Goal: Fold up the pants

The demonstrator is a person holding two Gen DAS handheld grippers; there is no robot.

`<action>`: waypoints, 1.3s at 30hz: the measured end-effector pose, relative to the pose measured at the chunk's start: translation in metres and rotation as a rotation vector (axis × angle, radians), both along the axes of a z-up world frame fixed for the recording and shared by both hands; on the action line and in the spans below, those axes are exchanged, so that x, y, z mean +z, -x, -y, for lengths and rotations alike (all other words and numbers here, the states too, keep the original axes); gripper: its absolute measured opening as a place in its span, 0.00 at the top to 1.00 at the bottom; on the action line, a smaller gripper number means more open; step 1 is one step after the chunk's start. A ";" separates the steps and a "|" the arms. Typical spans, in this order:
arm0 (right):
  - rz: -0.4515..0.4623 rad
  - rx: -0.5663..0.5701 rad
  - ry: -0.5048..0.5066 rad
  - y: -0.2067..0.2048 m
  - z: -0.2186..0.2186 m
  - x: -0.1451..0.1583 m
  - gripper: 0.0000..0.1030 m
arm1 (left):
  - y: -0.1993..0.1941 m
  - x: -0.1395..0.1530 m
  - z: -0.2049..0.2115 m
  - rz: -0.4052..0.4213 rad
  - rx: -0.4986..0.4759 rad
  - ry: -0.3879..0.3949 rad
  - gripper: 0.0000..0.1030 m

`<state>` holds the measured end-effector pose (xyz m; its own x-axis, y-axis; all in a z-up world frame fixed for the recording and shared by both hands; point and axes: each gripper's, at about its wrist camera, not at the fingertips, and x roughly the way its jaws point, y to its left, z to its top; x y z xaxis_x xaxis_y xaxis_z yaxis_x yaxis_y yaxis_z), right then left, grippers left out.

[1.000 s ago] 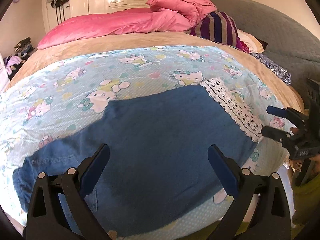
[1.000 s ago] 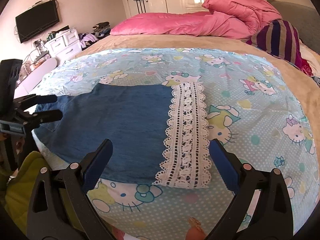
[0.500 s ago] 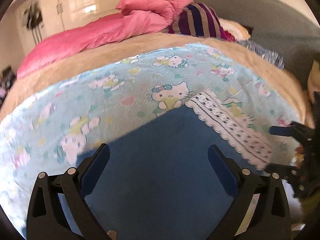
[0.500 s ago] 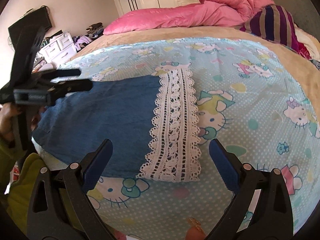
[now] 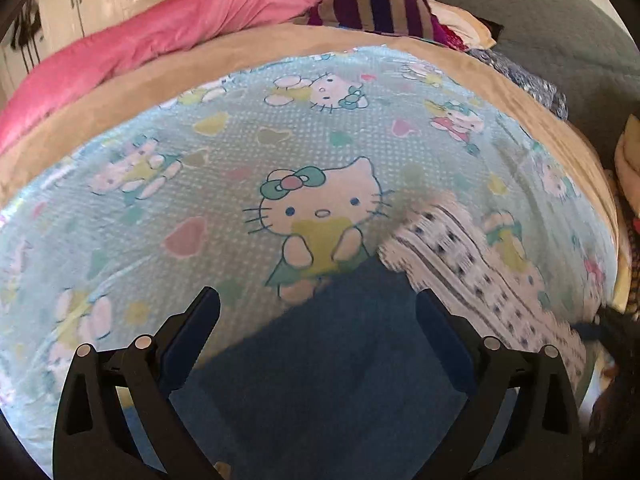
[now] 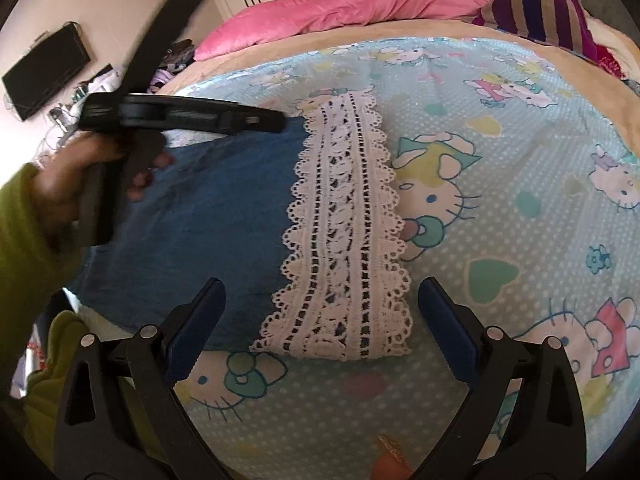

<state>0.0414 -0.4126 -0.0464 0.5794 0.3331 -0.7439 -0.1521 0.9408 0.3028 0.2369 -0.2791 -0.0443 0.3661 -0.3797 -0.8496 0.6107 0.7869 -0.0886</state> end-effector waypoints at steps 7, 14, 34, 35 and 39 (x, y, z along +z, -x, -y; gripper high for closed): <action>0.006 0.022 -0.069 -0.005 -0.001 -0.004 0.33 | -0.003 -0.024 0.009 -0.062 -0.032 0.070 0.17; 0.020 0.061 -0.159 -0.018 -0.004 -0.008 0.57 | 0.008 -0.020 0.019 -0.104 -0.084 0.130 0.74; 0.202 0.319 -0.077 -0.016 -0.105 0.072 0.75 | 0.034 0.036 -0.088 -0.052 0.055 0.459 0.88; 0.208 0.347 -0.059 -0.018 -0.117 0.074 0.75 | 0.035 0.037 -0.098 -0.057 0.070 0.472 0.88; 0.211 0.431 0.029 -0.019 -0.161 0.070 0.75 | 0.039 0.028 -0.143 -0.067 0.158 0.503 0.86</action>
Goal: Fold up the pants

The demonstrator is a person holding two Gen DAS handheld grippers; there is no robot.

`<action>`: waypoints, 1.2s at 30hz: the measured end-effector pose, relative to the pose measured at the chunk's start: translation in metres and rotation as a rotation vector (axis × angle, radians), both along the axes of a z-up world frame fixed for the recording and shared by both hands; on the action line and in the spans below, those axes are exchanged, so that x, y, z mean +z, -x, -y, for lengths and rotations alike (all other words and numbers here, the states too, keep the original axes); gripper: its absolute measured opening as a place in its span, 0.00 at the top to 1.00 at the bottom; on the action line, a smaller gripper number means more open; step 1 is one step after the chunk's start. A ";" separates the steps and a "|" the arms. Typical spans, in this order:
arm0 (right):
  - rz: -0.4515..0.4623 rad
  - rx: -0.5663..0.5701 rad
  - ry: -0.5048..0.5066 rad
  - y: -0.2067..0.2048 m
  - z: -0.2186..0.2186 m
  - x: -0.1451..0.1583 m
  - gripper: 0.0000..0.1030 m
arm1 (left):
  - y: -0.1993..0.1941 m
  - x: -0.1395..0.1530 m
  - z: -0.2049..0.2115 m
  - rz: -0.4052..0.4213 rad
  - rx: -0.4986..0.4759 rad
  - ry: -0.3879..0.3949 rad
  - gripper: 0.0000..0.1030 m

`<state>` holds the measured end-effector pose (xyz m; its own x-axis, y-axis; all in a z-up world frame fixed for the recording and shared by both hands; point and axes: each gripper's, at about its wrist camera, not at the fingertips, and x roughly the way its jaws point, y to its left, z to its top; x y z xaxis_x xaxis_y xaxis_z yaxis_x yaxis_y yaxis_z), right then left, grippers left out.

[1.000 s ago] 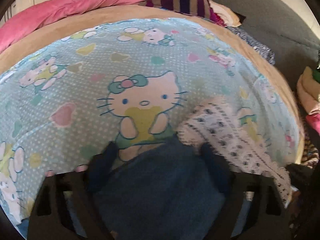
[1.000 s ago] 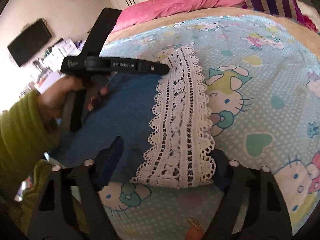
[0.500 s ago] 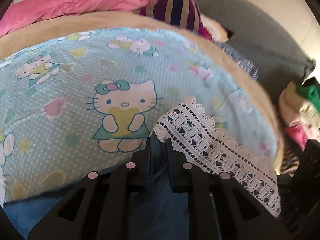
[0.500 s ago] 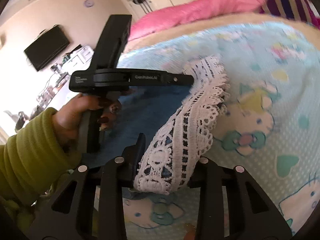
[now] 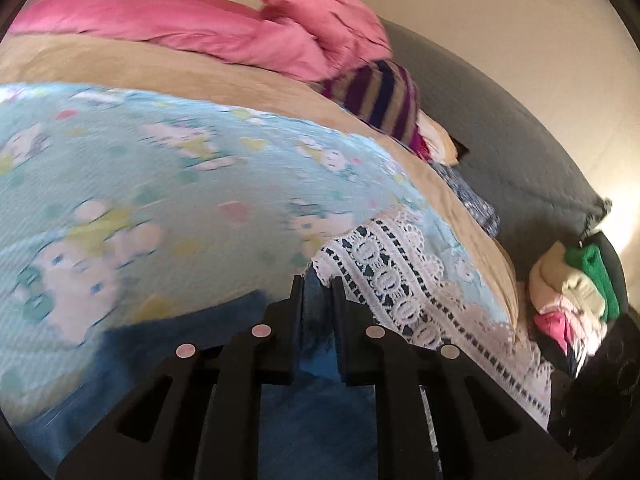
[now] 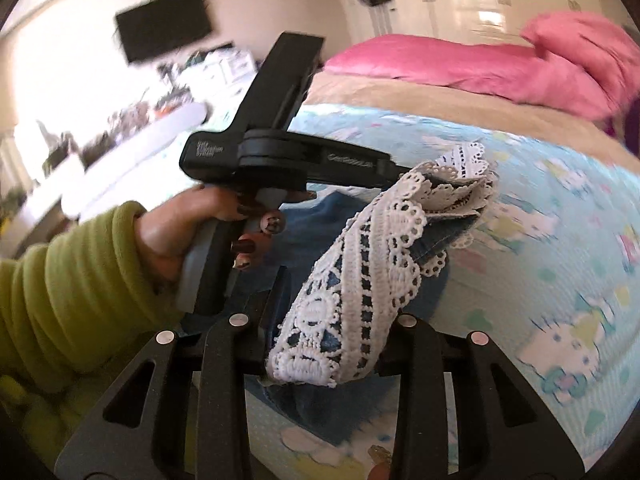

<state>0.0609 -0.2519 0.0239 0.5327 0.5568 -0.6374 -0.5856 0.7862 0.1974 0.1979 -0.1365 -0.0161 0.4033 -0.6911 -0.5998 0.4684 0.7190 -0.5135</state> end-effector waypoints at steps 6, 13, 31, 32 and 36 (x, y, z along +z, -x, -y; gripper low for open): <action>0.033 0.118 0.198 0.013 -0.075 -0.027 0.74 | 0.015 -0.002 -0.091 -0.032 0.251 0.031 0.77; 0.021 0.271 0.227 0.033 -0.120 -0.038 0.56 | 0.056 0.001 -0.164 -0.012 0.413 0.085 0.66; -0.103 -0.142 0.151 -0.108 0.003 -0.027 0.41 | 0.035 -0.054 -0.139 -0.219 0.313 0.099 0.45; -0.125 -0.161 0.138 -0.122 0.002 -0.031 0.41 | 0.031 -0.054 -0.136 -0.220 0.320 0.095 0.45; -0.221 -0.161 0.086 -0.145 0.003 -0.051 0.39 | 0.022 -0.054 -0.125 -0.223 0.326 0.060 0.47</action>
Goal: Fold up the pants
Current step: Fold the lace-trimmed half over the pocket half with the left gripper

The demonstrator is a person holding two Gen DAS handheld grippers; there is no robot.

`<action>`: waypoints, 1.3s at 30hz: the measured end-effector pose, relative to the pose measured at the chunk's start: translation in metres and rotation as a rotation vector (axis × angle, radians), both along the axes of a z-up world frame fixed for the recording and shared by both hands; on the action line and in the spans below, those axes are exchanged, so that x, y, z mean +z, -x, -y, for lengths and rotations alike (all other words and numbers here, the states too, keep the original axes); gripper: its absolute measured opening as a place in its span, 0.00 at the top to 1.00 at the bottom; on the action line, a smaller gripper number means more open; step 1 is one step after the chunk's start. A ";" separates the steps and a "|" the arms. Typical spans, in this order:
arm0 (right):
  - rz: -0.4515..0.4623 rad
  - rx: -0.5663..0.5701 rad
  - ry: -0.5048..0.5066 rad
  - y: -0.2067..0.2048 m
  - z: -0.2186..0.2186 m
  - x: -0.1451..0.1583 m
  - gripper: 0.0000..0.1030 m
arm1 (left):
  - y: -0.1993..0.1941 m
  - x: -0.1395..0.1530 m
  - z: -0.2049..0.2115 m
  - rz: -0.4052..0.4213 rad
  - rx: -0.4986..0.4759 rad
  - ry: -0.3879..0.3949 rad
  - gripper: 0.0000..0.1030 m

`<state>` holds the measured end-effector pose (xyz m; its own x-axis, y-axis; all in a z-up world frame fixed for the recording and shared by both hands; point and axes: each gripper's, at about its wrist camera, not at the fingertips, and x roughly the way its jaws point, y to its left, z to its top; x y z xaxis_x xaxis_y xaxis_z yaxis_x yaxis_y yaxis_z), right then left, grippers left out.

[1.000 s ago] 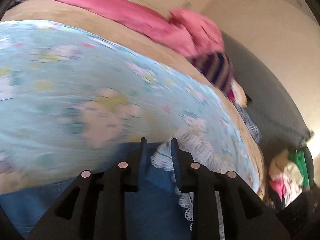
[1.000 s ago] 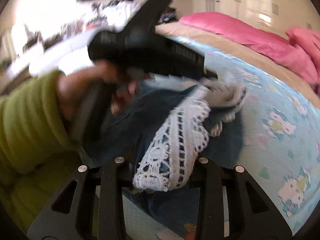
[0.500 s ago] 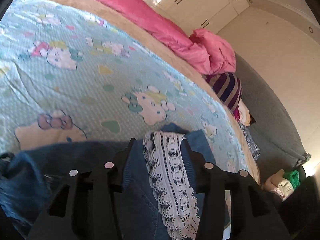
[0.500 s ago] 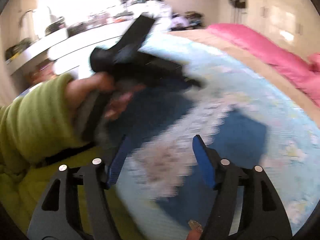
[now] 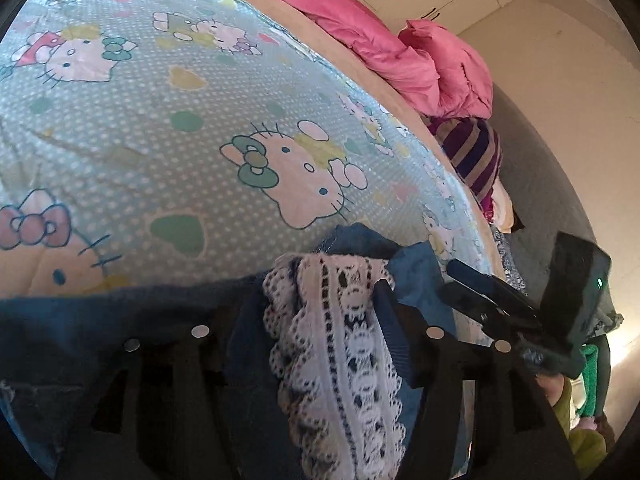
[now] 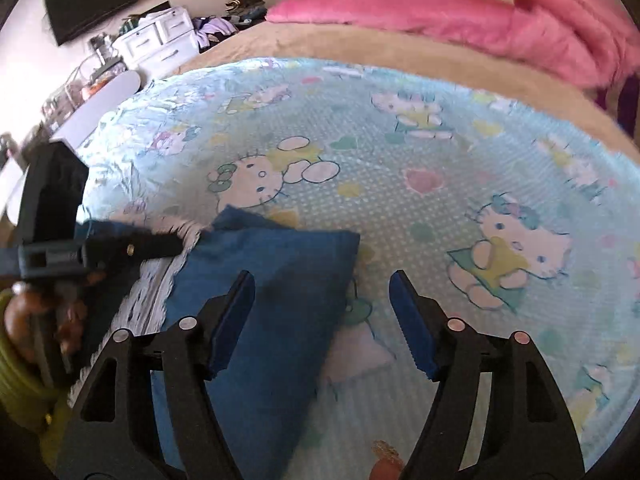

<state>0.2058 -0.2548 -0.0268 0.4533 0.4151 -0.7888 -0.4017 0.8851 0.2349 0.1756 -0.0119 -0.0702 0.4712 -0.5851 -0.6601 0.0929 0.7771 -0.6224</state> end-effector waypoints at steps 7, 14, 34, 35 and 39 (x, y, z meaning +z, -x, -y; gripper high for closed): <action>-0.118 0.044 -0.174 -0.012 0.003 -0.019 0.84 | 0.005 0.016 0.002 0.075 -0.002 0.012 0.82; 0.001 -0.016 -0.049 -0.007 -0.008 -0.011 0.84 | 0.003 0.030 0.010 0.148 -0.013 -0.149 0.82; 0.231 0.221 0.109 0.130 -0.021 0.035 0.37 | 0.123 0.048 -0.029 0.154 0.036 -0.191 0.41; 0.231 0.246 0.123 0.140 -0.024 0.034 0.37 | 0.132 0.048 -0.028 0.151 0.024 -0.186 0.41; 0.211 0.317 0.124 0.162 -0.031 0.024 0.37 | 0.155 0.042 -0.017 0.095 -0.038 -0.090 0.41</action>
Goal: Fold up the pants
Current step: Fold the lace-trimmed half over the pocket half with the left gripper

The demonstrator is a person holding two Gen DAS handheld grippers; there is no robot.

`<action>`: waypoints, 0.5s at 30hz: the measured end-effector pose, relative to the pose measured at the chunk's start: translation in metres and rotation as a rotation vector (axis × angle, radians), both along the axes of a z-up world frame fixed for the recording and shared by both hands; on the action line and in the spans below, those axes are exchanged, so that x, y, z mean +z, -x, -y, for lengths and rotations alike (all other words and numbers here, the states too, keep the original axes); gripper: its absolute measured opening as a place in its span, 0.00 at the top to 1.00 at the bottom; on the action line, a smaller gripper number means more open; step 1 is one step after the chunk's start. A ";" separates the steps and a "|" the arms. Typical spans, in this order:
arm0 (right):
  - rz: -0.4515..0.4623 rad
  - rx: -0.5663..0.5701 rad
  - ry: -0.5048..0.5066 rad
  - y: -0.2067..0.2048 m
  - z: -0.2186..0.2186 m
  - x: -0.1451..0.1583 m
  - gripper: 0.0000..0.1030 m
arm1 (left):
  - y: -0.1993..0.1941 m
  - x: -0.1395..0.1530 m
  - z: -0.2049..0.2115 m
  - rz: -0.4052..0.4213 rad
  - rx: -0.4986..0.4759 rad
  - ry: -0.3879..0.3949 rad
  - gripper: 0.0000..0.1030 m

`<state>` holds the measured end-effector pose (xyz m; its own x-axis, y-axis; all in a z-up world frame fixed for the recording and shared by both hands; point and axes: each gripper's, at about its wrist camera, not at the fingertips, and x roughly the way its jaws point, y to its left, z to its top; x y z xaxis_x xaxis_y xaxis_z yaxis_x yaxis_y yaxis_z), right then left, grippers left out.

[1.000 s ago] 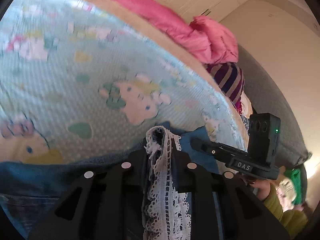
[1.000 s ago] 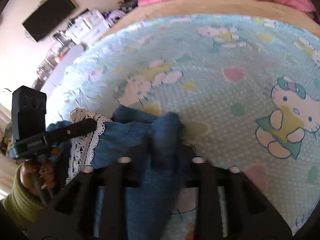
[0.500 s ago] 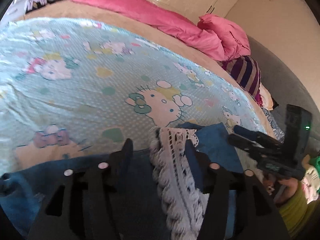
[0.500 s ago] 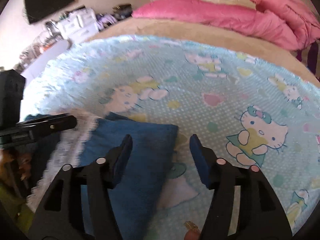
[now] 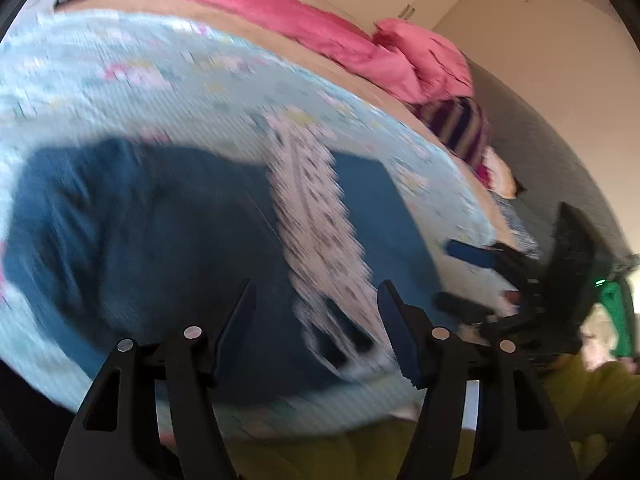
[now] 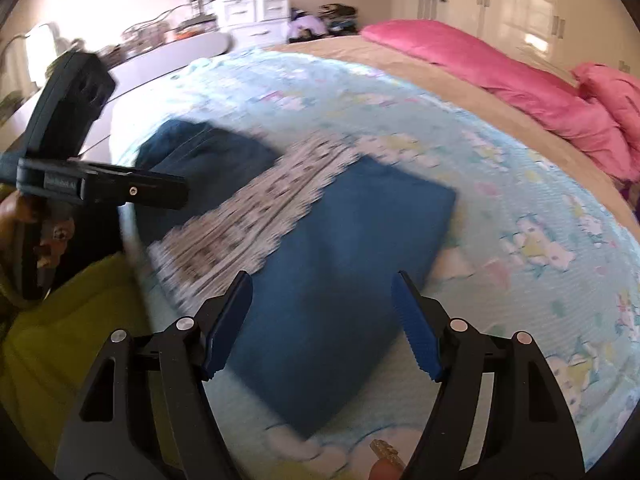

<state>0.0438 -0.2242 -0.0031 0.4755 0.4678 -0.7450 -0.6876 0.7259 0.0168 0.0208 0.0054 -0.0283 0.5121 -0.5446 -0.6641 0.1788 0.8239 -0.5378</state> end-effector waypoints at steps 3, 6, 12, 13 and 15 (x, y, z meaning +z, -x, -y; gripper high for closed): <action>-0.044 0.008 -0.001 0.005 0.000 -0.012 0.37 | 0.002 -0.011 0.008 -0.050 -0.007 0.010 0.41; -0.061 0.013 -0.009 0.012 0.002 -0.017 0.37 | -0.001 -0.019 0.021 -0.083 -0.026 -0.018 0.60; -0.064 0.015 -0.030 0.020 0.003 -0.016 0.37 | 0.006 -0.018 0.035 -0.067 -0.045 -0.140 0.85; -0.062 0.023 -0.041 0.021 0.003 -0.014 0.37 | 0.010 -0.016 0.032 -0.058 -0.037 -0.158 0.85; -0.041 0.040 -0.048 0.024 -0.001 -0.010 0.37 | 0.013 -0.018 0.029 -0.070 -0.025 -0.169 0.85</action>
<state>0.0196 -0.2227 -0.0133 0.4253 0.5216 -0.7397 -0.7141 0.6955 0.0798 0.0083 -0.0234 -0.0459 0.4486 -0.4344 -0.7811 0.1674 0.8993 -0.4040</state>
